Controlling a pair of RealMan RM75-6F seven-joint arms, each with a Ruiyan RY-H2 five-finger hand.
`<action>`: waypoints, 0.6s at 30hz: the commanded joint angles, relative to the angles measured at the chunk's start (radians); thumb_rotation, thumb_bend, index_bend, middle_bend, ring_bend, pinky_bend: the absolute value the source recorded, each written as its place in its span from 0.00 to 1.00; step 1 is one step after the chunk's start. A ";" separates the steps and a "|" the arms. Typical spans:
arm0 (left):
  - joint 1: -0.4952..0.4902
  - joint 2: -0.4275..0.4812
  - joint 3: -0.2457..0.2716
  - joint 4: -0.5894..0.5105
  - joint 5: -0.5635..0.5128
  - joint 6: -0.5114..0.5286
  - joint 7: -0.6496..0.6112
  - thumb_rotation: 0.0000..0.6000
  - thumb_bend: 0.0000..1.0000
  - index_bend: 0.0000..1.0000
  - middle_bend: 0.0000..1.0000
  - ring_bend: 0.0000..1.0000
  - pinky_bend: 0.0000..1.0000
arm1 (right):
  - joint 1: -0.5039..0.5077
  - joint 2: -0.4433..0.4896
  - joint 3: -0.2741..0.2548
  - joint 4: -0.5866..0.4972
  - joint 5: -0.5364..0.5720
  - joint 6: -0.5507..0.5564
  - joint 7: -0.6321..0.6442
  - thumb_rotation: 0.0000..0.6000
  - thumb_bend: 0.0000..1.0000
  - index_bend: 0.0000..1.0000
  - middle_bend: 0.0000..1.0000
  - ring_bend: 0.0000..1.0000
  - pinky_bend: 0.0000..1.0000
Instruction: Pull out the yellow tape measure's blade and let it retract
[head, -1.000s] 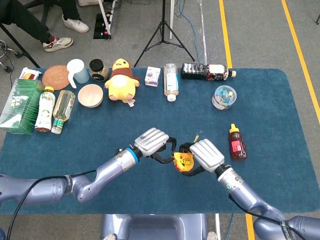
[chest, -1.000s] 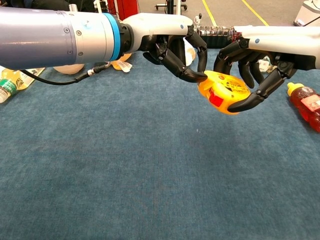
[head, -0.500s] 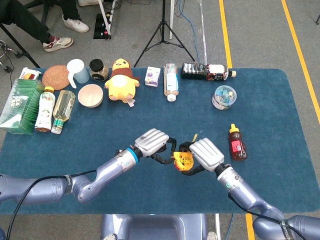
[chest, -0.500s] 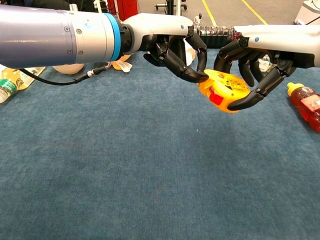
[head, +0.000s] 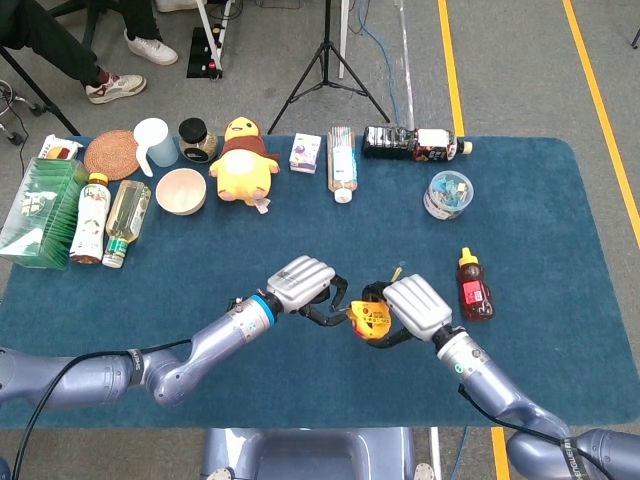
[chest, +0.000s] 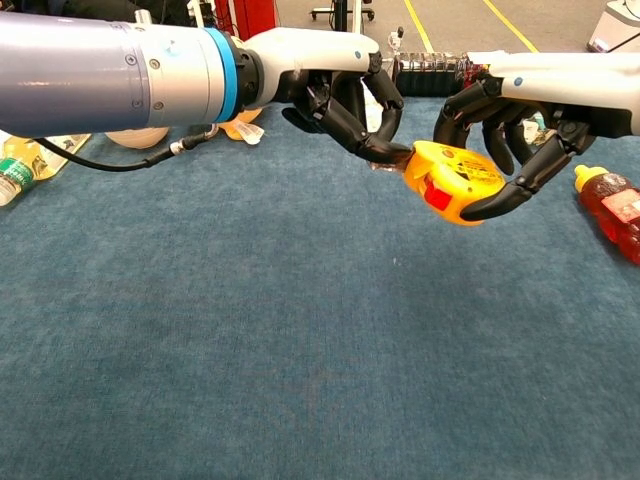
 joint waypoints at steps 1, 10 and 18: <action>-0.001 -0.002 0.001 0.000 -0.001 0.005 0.003 0.68 0.30 0.63 1.00 1.00 0.98 | 0.000 0.000 0.000 0.000 0.000 0.000 0.001 0.74 0.26 0.59 0.62 0.60 0.59; -0.002 -0.006 0.002 -0.001 -0.013 0.015 0.010 0.70 0.35 0.65 1.00 1.00 0.98 | -0.003 0.004 0.003 -0.002 -0.001 0.005 0.009 0.74 0.26 0.59 0.62 0.60 0.60; -0.001 -0.005 0.002 -0.004 -0.019 0.026 0.017 0.71 0.38 0.68 1.00 1.00 0.98 | -0.005 0.011 0.005 -0.006 0.000 0.008 0.014 0.74 0.26 0.59 0.62 0.60 0.60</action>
